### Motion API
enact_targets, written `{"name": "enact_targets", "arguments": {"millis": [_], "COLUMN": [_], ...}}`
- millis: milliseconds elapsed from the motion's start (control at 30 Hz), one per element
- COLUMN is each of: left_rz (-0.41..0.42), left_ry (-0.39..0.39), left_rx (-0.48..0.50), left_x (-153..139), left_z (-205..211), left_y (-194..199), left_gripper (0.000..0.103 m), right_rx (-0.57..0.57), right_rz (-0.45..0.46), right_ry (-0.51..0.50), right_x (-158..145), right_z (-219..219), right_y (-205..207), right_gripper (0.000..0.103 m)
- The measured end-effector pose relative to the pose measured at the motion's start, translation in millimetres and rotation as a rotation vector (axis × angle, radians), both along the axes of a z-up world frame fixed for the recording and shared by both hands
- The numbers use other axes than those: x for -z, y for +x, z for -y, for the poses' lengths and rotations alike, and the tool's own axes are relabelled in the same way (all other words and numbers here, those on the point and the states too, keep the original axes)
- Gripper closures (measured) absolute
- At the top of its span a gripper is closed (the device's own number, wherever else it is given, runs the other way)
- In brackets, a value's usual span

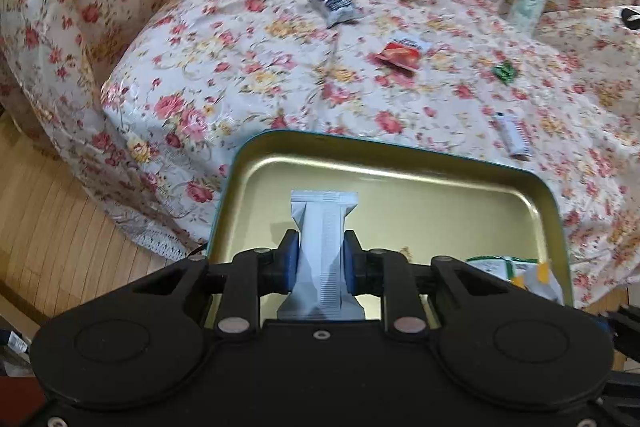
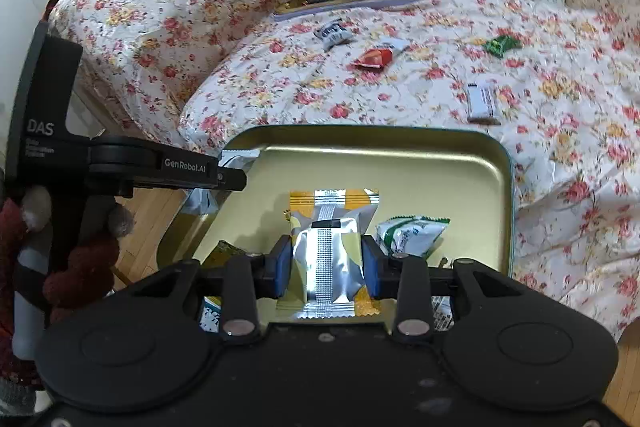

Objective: Organize snacks
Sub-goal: 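Carry white bar in left gripper while right gripper carries yellow-silver pack to tray, then open left gripper to drop white bar into tray while right gripper releases pack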

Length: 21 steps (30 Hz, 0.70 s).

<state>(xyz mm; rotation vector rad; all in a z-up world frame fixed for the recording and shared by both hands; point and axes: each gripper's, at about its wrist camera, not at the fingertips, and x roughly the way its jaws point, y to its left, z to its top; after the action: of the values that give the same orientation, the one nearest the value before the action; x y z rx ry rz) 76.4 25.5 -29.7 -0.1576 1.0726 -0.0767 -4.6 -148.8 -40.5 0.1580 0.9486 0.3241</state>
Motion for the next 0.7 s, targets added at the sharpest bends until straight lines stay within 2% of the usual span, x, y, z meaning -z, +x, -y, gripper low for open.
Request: {"name": "enact_targets", "arguments": {"millis": [700], "left_rz": [-0.046], "left_ry": [0.025], "left_rx": [-0.006], "left_x": [17], "left_z": [-2], "left_y": [25], "left_gripper": [0.073], "right_rx": [-0.037], "right_rz": [-0.022], "right_ry": [-0.047], "right_x": [4], "right_z": [-12], "right_y": [17], "right_gripper": [0.065]}}
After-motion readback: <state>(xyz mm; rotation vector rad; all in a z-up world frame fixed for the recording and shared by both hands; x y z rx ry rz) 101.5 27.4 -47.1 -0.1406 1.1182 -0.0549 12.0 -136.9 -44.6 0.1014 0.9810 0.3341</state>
